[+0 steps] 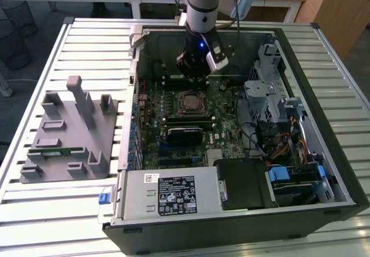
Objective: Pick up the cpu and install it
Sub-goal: 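Install the first cpu locking lever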
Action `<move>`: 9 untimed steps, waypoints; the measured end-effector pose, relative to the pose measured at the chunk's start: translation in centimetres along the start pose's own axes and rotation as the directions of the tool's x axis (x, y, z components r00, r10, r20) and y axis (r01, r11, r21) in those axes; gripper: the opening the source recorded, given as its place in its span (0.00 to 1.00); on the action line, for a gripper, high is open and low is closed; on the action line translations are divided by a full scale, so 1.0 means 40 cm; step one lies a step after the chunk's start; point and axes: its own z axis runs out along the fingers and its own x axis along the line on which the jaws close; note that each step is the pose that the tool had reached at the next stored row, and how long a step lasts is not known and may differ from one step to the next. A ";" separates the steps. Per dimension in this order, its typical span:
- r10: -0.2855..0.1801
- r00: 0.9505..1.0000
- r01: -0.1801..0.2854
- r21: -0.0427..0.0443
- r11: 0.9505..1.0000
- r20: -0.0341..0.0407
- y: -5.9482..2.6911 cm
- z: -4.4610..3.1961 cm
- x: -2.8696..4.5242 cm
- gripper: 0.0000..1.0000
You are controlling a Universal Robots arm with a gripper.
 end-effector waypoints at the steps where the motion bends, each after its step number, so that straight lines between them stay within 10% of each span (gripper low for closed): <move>1: 0.000 1.000 0.000 0.000 1.000 0.000 0.000 0.002 0.000 0.11; 9: 0.000 1.000 0.000 0.000 1.000 0.000 -0.002 0.014 0.000 0.11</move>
